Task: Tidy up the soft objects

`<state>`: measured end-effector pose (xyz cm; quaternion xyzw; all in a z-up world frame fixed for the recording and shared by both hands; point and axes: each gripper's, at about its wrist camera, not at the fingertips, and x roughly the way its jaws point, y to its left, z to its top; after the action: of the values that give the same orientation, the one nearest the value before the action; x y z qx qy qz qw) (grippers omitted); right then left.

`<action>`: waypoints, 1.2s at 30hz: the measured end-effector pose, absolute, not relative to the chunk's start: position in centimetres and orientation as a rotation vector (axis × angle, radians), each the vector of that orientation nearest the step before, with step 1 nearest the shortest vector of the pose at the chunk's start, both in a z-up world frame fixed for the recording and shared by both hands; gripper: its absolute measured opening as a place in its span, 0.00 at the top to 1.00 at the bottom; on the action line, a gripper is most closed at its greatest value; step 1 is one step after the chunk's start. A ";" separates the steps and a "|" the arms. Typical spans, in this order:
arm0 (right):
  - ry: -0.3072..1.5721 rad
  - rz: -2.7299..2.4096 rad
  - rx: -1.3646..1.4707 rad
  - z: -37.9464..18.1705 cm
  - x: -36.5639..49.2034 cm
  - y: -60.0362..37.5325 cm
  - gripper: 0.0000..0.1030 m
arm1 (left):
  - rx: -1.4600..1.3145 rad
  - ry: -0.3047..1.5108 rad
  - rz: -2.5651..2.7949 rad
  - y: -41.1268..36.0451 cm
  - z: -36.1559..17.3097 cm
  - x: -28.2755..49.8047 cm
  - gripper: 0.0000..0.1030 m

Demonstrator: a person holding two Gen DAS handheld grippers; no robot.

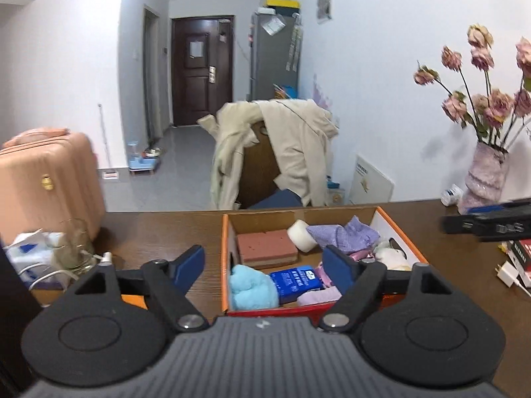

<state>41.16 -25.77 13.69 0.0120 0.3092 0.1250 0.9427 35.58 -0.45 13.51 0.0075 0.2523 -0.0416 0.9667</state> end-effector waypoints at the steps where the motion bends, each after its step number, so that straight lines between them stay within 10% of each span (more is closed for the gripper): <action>1: 0.625 0.231 0.011 14.1 40.3 -26.4 0.47 | 0.009 0.507 -0.083 -0.4 13.7 35.0 0.19; 11: 0.420 0.151 0.019 15.4 30.7 -28.8 0.13 | 0.015 0.314 -0.023 -1.0 13.4 25.6 0.00; 36: 0.238 0.203 0.020 4.9 0.6 -23.2 0.02 | 0.069 0.205 -0.023 -1.7 5.6 -0.3 0.00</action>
<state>0.61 -23.22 4.88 0.0102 0.1186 0.1010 0.9877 -0.30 -1.74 5.58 0.0344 0.1021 -0.0116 0.9941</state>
